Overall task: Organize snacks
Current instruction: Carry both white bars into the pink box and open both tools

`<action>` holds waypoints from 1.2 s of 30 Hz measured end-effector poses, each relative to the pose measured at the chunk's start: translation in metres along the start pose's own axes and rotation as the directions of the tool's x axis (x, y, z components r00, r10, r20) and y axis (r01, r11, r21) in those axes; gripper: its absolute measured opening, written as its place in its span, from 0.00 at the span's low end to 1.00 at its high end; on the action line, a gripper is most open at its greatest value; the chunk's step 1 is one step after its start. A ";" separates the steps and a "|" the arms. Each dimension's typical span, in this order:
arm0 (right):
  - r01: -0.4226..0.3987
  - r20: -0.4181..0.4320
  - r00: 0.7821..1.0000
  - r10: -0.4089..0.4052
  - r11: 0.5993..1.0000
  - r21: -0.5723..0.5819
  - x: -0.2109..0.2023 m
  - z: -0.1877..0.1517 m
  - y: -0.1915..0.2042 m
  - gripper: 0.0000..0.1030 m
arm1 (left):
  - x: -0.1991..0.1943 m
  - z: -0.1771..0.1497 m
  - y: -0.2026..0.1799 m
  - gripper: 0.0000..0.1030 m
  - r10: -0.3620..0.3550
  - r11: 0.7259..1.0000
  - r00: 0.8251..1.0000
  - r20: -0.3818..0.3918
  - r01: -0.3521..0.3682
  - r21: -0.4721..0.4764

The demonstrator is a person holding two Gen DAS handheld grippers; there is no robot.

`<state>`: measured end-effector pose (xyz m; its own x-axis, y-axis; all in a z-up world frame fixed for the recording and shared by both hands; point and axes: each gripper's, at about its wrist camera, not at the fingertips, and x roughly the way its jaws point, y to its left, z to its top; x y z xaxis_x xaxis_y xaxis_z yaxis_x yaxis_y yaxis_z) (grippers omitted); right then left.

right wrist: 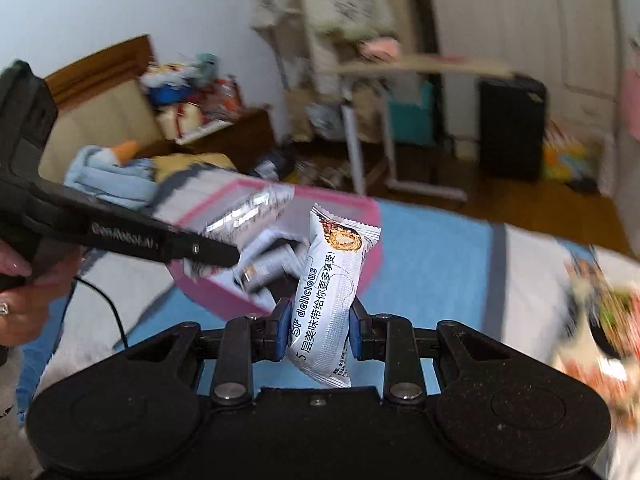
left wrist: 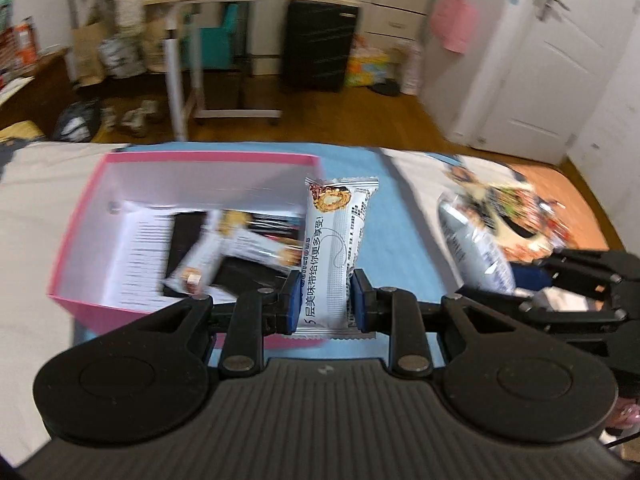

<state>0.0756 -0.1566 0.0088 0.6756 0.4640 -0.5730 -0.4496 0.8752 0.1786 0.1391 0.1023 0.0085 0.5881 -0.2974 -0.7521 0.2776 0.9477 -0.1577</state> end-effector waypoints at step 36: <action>-0.100 -0.037 0.995 0.097 0.990 -0.094 0.069 0.040 -0.006 0.51 | 0.048 0.024 0.065 0.49 0.209 0.973 0.975 -0.073 -0.215 -0.088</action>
<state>0.1485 -0.1246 0.0001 0.6068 0.5413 -0.5820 -0.5682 0.8075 0.1587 0.2035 0.1472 -0.0221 0.5765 -0.0835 -0.8128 0.0771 0.9959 -0.0477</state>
